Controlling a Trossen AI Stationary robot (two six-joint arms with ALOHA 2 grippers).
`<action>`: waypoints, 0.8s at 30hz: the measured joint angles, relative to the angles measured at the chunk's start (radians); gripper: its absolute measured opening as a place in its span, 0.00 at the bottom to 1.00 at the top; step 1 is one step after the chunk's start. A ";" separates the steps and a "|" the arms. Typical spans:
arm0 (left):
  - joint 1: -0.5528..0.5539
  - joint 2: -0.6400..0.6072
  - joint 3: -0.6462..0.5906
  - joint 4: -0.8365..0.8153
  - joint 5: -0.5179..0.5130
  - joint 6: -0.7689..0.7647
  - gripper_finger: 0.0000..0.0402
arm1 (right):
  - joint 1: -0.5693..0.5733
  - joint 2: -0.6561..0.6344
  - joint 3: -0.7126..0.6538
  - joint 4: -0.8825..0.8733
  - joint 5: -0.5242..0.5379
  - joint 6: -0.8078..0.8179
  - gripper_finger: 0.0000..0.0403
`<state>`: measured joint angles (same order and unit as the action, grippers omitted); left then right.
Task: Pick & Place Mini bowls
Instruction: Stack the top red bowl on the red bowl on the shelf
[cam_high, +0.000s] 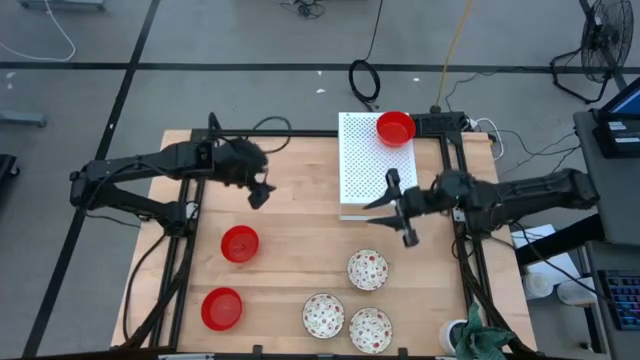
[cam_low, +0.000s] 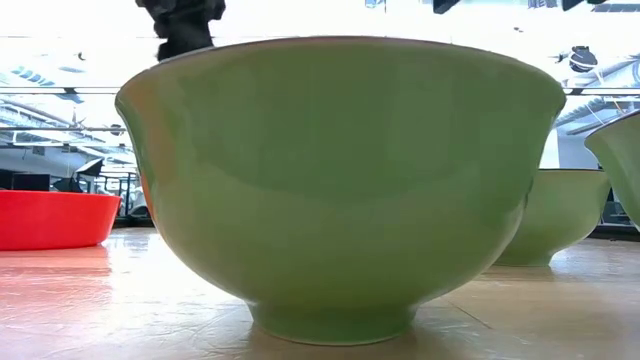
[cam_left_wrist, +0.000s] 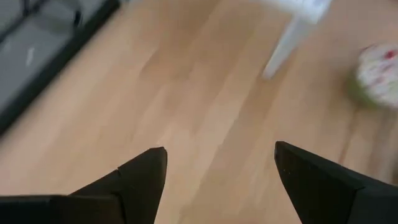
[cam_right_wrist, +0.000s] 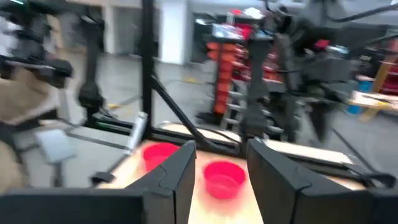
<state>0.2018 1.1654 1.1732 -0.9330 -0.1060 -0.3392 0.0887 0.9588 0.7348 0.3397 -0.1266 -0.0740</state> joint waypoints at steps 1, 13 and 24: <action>-0.005 -0.001 0.000 -0.051 -0.015 -0.050 0.74 | 0.023 0.004 -0.006 -0.001 0.037 -0.001 0.32; -0.059 0.000 -0.216 -0.209 -0.022 -0.519 0.74 | 0.227 0.038 -0.023 0.026 0.075 -0.017 0.32; -0.193 0.000 -0.379 -0.182 0.044 -0.686 0.74 | 0.374 0.037 -0.023 0.034 0.078 -0.006 0.32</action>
<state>0.0084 1.1652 0.7940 -1.1152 -0.0623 -1.0253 0.4623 0.9962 0.7120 0.3740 -0.0489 -0.0804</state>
